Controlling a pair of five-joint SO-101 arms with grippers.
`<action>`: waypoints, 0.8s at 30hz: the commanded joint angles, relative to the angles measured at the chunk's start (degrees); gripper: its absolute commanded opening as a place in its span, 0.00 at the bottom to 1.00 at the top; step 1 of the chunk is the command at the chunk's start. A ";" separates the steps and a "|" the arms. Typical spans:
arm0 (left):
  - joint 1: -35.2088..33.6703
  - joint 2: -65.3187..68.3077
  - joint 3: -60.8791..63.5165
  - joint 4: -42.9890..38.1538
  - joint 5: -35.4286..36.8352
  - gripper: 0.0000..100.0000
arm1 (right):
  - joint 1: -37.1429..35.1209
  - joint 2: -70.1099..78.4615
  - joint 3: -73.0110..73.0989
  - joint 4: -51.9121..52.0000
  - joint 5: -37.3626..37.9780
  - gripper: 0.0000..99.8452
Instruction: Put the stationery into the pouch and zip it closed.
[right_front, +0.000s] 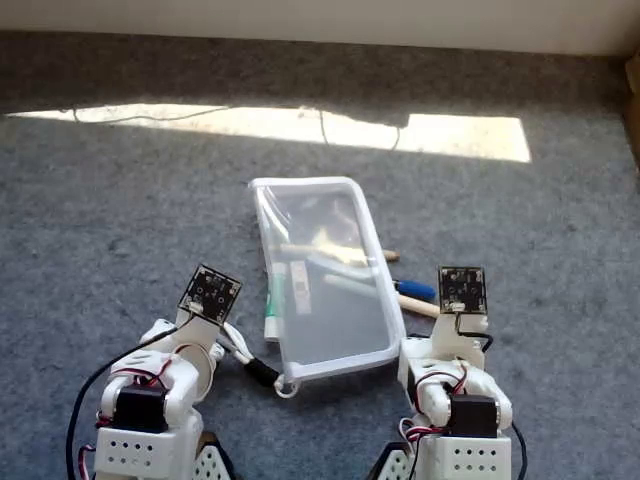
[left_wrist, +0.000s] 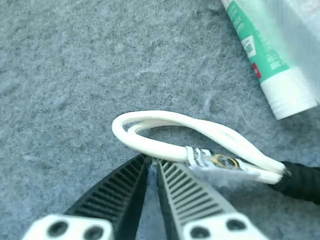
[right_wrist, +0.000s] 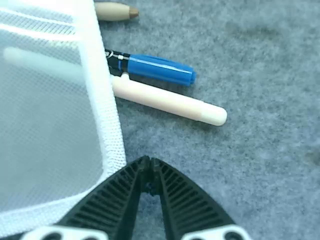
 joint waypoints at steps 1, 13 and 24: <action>-0.57 -0.13 1.19 -0.79 -0.44 0.01 | 0.66 -0.57 7.16 -0.48 -0.53 0.01; -0.57 -0.13 1.19 -0.79 -0.44 0.01 | 0.66 -0.57 7.16 -0.48 -0.53 0.01; -0.57 -0.13 1.19 -0.79 -0.44 0.01 | 0.66 -0.57 7.16 -0.48 -0.53 0.01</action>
